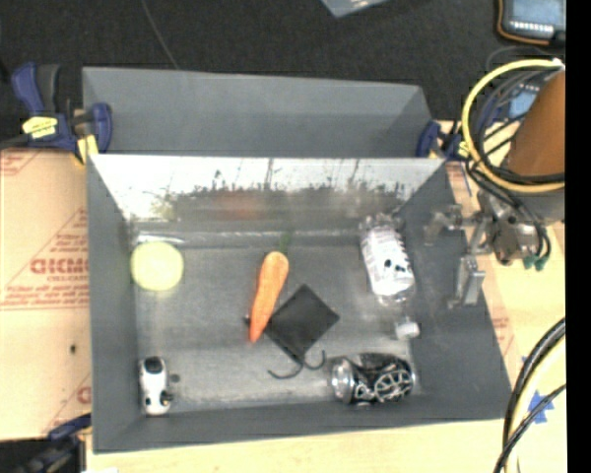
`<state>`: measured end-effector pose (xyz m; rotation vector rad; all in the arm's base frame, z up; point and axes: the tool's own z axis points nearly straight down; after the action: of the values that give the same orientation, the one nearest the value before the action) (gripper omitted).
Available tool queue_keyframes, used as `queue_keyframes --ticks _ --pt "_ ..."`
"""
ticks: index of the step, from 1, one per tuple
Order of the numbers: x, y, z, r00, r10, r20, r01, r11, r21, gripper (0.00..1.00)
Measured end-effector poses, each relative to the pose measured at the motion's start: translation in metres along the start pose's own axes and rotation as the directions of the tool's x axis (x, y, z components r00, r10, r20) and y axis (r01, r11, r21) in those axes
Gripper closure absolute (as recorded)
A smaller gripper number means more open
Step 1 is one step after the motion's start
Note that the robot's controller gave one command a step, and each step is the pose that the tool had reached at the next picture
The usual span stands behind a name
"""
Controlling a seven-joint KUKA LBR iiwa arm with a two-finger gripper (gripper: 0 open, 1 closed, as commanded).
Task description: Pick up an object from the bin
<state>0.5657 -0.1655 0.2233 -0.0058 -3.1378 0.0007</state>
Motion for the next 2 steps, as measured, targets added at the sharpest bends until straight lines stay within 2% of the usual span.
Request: queue_keyframes --ticks 1,2 --pt "-0.002 0.001 -0.005 1.000 -0.004 0.008 0.004 1.000 0.002 0.00" --pt "0.021 0.025 0.049 1.000 0.014 0.009 -0.014 1.000 0.003 0.00"
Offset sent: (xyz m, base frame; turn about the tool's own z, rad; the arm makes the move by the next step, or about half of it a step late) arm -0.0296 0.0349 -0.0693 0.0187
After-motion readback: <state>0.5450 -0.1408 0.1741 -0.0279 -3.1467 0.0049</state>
